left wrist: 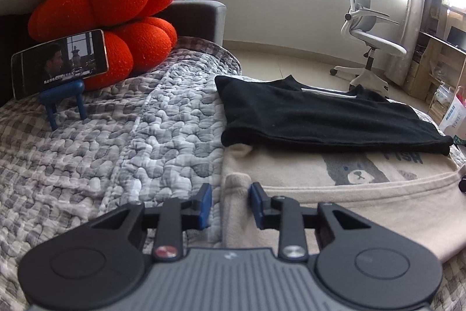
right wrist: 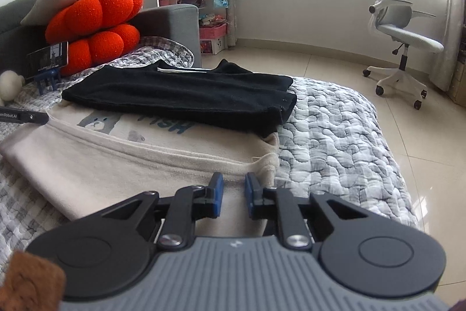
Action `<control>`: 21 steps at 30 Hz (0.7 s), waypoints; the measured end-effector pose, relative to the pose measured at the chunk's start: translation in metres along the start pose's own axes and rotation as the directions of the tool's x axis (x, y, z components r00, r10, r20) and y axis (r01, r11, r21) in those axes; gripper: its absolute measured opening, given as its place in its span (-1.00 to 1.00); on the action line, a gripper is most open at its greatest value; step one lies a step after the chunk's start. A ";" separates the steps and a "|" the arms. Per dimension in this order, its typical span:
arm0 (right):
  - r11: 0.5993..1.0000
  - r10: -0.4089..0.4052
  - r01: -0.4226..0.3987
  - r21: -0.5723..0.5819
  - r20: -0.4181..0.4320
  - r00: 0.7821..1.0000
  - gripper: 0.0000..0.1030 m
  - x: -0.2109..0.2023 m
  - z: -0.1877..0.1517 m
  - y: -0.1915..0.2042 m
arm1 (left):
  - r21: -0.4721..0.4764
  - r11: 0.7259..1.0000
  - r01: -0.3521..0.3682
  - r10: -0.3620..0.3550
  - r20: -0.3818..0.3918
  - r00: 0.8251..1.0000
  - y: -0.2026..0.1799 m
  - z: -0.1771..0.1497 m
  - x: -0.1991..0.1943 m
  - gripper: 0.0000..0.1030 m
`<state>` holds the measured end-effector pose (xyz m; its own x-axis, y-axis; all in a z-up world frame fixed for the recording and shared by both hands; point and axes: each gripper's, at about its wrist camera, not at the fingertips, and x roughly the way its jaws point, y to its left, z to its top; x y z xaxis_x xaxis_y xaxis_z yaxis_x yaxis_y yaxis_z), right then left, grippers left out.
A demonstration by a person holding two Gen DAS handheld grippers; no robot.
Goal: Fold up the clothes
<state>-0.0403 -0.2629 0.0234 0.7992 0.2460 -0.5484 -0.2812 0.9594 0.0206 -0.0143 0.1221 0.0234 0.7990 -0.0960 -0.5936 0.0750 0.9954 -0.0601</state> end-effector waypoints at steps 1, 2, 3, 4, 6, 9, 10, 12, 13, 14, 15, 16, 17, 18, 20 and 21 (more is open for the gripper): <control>1.000 -0.007 0.007 -0.003 0.001 1.000 -0.66 0.001 0.001 0.001 | 0.003 1.000 -0.005 0.005 0.005 1.000 -0.002 0.000 -0.001 -0.69; 1.000 -0.012 0.013 -0.005 0.002 1.000 -0.66 0.002 0.001 0.001 | 0.006 1.000 -0.010 0.010 0.010 1.000 -0.004 0.000 -0.002 -0.73; 1.000 -0.018 0.018 -0.006 0.004 1.000 -0.66 0.002 0.001 0.001 | 0.011 1.000 -0.016 0.016 0.014 1.000 -0.005 0.000 -0.003 -0.74; 1.000 -0.023 0.023 -0.007 0.005 1.000 -0.66 0.002 0.001 0.002 | 0.010 1.000 -0.017 0.017 0.017 1.000 -0.005 0.000 -0.004 -0.77; 0.999 -0.037 0.037 -0.013 0.011 0.999 -0.67 0.002 0.002 0.003 | -0.001 1.000 -0.012 0.012 0.022 1.000 -0.003 0.000 -0.006 -0.78; 0.999 -0.050 0.050 -0.009 0.016 0.999 -0.67 0.003 0.002 0.002 | -0.009 1.000 -0.011 0.011 0.020 1.000 -0.001 0.001 -0.004 -0.79; 0.999 -0.052 0.052 -0.003 0.016 0.999 -0.67 0.005 0.002 0.001 | -0.001 1.000 -0.017 0.017 0.017 1.000 -0.002 0.000 -0.002 -0.79; 0.999 -0.054 0.053 0.011 0.016 0.998 -0.67 0.006 0.001 -0.001 | 0.017 0.999 -0.030 0.030 0.021 0.999 -0.005 -0.002 0.001 -0.78; 0.998 -0.054 0.053 0.019 0.017 0.998 -0.67 0.007 0.001 -0.002 | 0.019 0.999 -0.033 0.032 0.023 0.999 -0.005 -0.003 0.002 -0.78; 0.998 -0.053 0.053 0.023 0.019 0.998 -0.68 0.007 0.001 -0.003 | 0.015 0.999 -0.032 0.032 0.024 0.999 -0.004 -0.003 0.003 -0.78; 0.998 -0.053 0.052 0.022 0.020 0.998 -0.68 0.007 0.001 -0.003 | 0.009 1.000 -0.029 0.029 0.022 0.999 -0.003 -0.003 0.003 -0.77; 0.999 -0.052 0.051 0.015 0.020 0.998 -0.68 0.007 0.001 -0.003 | 0.001 1.000 -0.023 0.023 0.018 1.000 -0.001 -0.003 0.003 -0.77; 0.999 -0.051 0.051 0.006 0.019 0.999 -0.68 0.007 0.001 -0.002 | -0.007 1.000 -0.017 0.017 0.014 1.000 0.000 -0.002 0.003 -0.77; 0.999 -0.051 0.051 -0.004 0.017 0.999 -0.68 0.006 0.002 -0.002 | -0.014 1.000 -0.011 0.011 0.009 1.000 0.002 -0.001 0.003 -0.77; 0.998 -0.054 0.054 -0.022 0.017 0.998 -0.67 0.001 0.004 0.001 | -0.029 1.000 0.006 -0.006 -0.002 1.000 0.006 0.002 -0.001 -0.70; 0.998 -0.056 0.056 -0.022 0.028 0.998 -0.61 -0.004 0.004 0.002 | -0.038 0.999 0.012 -0.012 -0.001 1.000 0.009 0.004 -0.004 -0.69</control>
<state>-0.0414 -0.2617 0.0291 0.8282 0.1959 -0.5250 -0.2476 0.9684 -0.0291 -0.0147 0.1312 0.0284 0.7973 -0.1079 -0.5939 0.0615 0.9933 -0.0979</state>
